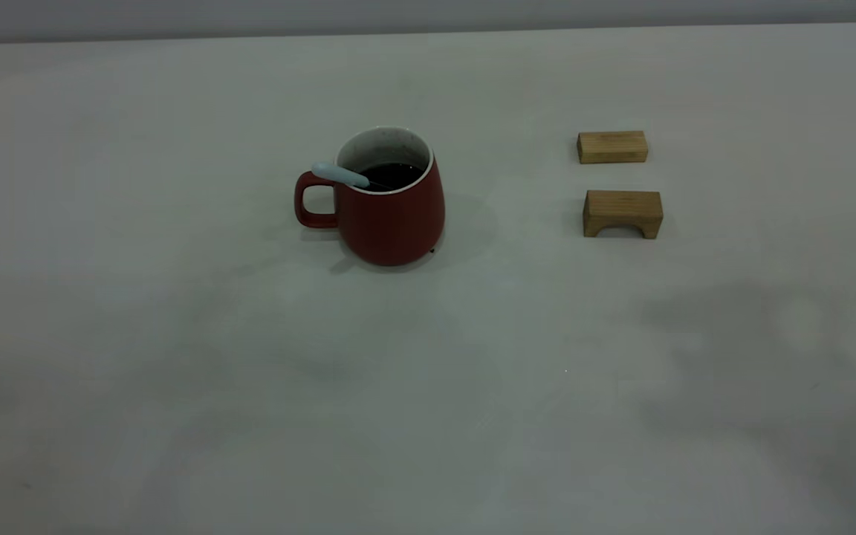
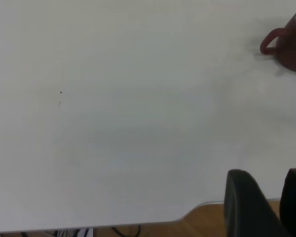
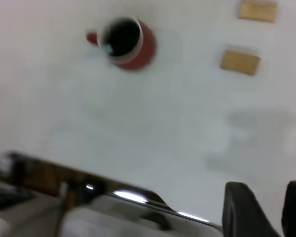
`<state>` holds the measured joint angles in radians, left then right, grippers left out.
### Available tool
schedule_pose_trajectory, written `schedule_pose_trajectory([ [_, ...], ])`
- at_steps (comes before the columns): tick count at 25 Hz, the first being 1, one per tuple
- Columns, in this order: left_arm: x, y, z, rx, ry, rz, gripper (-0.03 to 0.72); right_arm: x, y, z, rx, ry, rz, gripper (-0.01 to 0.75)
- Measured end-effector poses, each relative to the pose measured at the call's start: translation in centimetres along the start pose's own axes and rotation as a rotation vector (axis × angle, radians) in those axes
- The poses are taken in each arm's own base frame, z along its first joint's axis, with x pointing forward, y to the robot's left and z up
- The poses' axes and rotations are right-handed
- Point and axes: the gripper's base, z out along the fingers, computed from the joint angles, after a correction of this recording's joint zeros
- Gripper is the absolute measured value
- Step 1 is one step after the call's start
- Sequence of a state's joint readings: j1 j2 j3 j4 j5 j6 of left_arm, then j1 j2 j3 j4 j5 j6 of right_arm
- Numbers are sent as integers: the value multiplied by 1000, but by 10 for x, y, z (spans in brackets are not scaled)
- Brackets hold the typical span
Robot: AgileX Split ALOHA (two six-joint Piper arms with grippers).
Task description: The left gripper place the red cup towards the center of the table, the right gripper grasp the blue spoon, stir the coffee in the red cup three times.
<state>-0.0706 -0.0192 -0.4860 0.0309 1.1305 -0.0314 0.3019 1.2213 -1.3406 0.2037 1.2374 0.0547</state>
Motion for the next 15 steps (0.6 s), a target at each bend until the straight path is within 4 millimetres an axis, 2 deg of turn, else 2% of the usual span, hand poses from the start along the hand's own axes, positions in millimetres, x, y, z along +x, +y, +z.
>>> schedule_pose_trajectory([
  [6, 0, 0, 0, 0, 0, 0, 247, 87, -9, -37, 52, -87, -167, 230],
  [11, 0, 0, 0, 0, 0, 0, 247, 159, -16, -70, 104, -283, -200, 232],
  [13, 0, 0, 0, 0, 0, 0, 247, 179, -17, -72, 126, -329, -186, 232],
  [15, 0, 0, 0, 0, 0, 0, 247, 195, -21, -65, 148, -341, -163, 235],
])
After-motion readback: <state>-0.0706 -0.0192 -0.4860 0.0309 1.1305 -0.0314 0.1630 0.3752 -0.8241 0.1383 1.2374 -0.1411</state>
